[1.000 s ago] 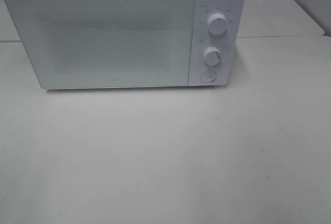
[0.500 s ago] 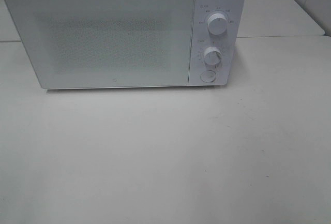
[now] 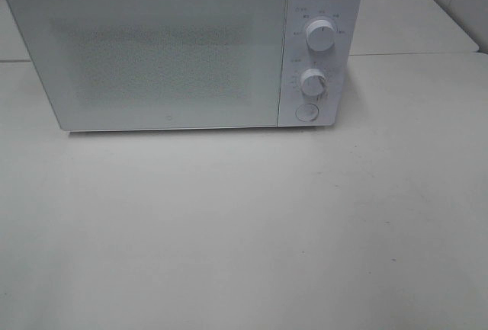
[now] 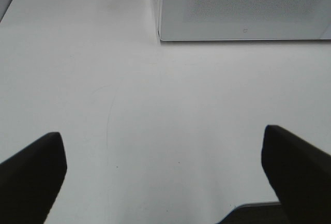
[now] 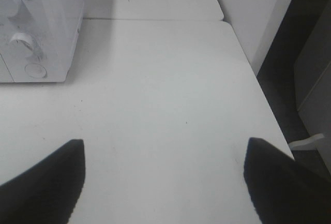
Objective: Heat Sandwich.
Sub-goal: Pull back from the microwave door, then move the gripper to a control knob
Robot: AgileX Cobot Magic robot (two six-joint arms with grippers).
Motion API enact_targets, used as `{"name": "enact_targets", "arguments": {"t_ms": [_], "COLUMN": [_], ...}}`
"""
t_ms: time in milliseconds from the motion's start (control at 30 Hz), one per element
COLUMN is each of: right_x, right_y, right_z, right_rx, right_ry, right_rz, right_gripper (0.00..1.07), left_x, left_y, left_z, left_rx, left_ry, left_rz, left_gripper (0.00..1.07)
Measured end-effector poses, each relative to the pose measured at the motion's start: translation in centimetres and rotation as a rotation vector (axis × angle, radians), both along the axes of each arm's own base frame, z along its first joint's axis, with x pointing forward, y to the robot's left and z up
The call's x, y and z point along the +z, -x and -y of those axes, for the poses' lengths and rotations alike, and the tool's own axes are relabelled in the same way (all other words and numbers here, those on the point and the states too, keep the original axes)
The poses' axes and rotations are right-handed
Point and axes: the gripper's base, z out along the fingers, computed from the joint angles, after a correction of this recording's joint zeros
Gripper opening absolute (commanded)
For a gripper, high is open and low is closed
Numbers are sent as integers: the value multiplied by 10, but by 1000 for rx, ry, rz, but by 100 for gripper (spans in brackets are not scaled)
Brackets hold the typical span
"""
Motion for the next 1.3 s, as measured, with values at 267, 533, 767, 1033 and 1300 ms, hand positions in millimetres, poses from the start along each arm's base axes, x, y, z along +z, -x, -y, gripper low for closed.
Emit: {"name": "enact_targets", "arguments": {"t_ms": [267,533,767,1033,1300], "right_x": [7,7,-2,-15,-40], "right_y": [-33,-82,-120,-153,-187], "right_z": [-2,-7,-9,-12,-14], "right_rx": [31,60,79,87,90], "right_ry": [9,-35,-61,-106,-158], "right_rz": [45,86,103,132,124], "right_gripper": [80,79,79,78,77], "left_x": [0,0,0,0,0], "left_y": [0,0,0,0,0], "left_z": [0,0,0,0,0], "left_rx": [0,0,0,0,0], "left_ry": [0,0,0,0,0], "left_rz": [0,0,0,0,0], "left_gripper": [97,97,97,97,97]}}
